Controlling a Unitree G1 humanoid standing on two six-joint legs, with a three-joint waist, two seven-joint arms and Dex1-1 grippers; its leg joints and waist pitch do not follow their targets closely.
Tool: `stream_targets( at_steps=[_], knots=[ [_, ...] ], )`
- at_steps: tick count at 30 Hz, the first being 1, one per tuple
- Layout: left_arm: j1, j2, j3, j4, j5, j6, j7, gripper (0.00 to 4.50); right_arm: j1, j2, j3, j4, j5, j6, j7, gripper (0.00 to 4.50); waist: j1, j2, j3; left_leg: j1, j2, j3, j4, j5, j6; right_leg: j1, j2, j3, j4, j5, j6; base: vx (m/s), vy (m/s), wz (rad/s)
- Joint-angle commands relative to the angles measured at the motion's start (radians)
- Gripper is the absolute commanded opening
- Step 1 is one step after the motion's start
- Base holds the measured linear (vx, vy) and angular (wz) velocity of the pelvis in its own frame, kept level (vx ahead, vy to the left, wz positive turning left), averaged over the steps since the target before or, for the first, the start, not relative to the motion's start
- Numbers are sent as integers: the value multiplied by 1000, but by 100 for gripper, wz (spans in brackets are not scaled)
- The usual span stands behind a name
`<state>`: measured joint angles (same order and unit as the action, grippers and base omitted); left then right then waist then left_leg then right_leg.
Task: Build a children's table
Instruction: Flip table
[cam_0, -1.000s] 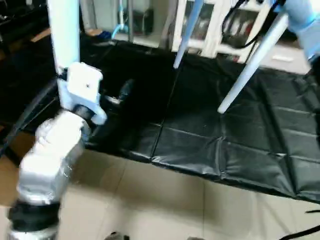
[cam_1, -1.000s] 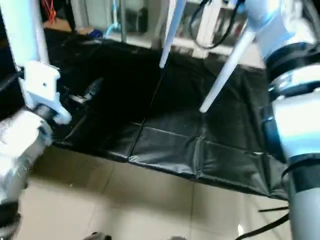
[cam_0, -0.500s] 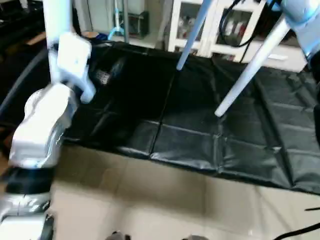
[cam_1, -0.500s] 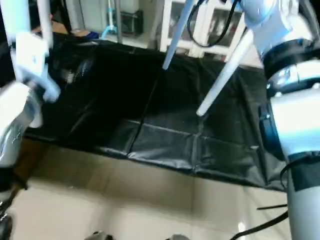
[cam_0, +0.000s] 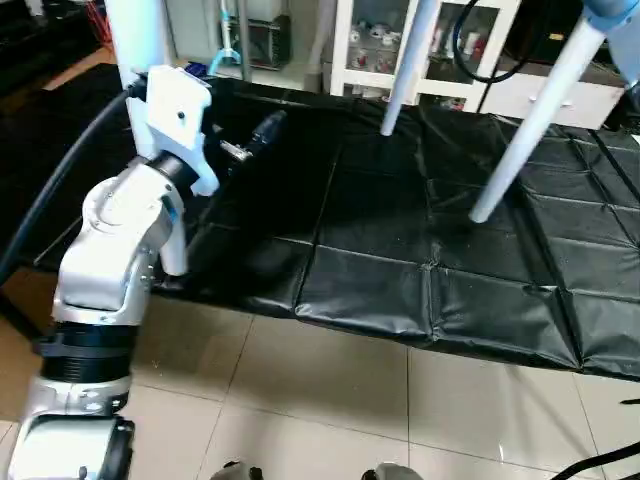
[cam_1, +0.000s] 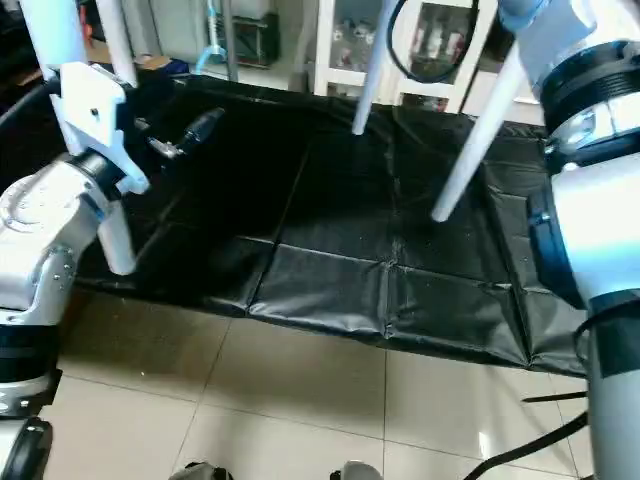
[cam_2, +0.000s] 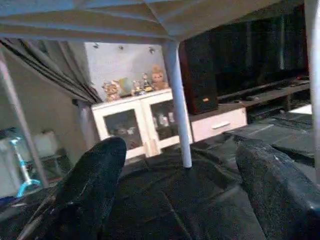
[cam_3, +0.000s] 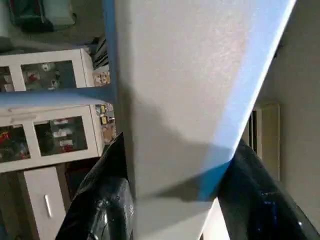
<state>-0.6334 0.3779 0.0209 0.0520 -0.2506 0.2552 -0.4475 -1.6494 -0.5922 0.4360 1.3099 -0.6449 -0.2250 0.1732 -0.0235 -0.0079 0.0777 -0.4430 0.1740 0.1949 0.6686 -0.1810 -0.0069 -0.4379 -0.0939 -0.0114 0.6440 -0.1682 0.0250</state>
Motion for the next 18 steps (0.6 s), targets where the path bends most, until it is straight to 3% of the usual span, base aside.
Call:
stream_targets(
  at_steps=[1, 4, 5, 7, 8, 11, 13, 15, 18],
  knots=[
    [-45, 3, 22, 36, 15, -44, 8, 400, -14, -55, 17, 41, -45, 23, 35, 178, -17, -2, -82, 53, 32, -23, -83, -496, -69, 10, -11, 9, -74, -319, -179, 0, 0, 0],
    [-58, -4, 18, 70, 35, -60, 20, 400, -17, -54, 20, 40, -49, 16, 42, 178, -22, -4, -82, 48, 32, -19, -81, -447, -54, 16, -11, 11, -70, -280, -187, 0, 0, 0],
    [-70, -13, 18, 103, 48, -72, 28, 400, -14, -50, 19, 37, -44, 6, 54, 178, -27, -14, -78, 45, 33, -16, -82, -426, -44, 16, -10, 12, -71, -265, -189, 0, 0, 0],
    [-80, -19, 17, 140, 60, -83, 39, 400, -1, -44, 19, 35, -33, 0, 66, 178, -27, -9, -81, 48, 34, -16, -80, -401, -35, 17, -11, 14, -69, -243, -195, 0, 0, 0],
    [-83, -20, 14, 149, 64, -87, 45, 400, 4, -44, 19, 35, -29, -2, 70, 178, -30, -12, -78, 44, 33, -16, -81, -392, -31, 18, -9, 13, -69, -234, -197, 0, 0, 0],
    [-84, -10, 0, 185, 89, -95, 54, 400, 35, -38, 9, 32, -13, -9, 81, 178, -35, -7, -83, 40, 34, -17, -80, -317, -13, 28, -9, 12, -59, -129, -220, 0, 0, 0],
    [-81, -5, 0, 201, 93, -99, 50, 400, 55, -33, 5, 29, -9, -14, 88, 178, -36, -10, -84, 38, 34, -13, -77, -254, 17, 34, -9, 10, -55, -53, -248, 0, 0, 0],
    [-80, -5, 1, 205, 93, -102, 49, 400, 61, -32, 2, 27, -6, -16, 91, 178, -37, -10, -80, 37, 34, -12, -78, -257, 23, 35, -10, 10, -56, -63, -255, 0, 0, 0],
    [-75, -5, 3, 208, 91, -110, 37, 400, 77, -28, -7, 20, 6, -24, 106, 178, -41, -12, -73, 46, 37, -14, -82, -343, 4, 28, -10, 10, -67, -166, -243, 0, 0, 0]
  ],
)
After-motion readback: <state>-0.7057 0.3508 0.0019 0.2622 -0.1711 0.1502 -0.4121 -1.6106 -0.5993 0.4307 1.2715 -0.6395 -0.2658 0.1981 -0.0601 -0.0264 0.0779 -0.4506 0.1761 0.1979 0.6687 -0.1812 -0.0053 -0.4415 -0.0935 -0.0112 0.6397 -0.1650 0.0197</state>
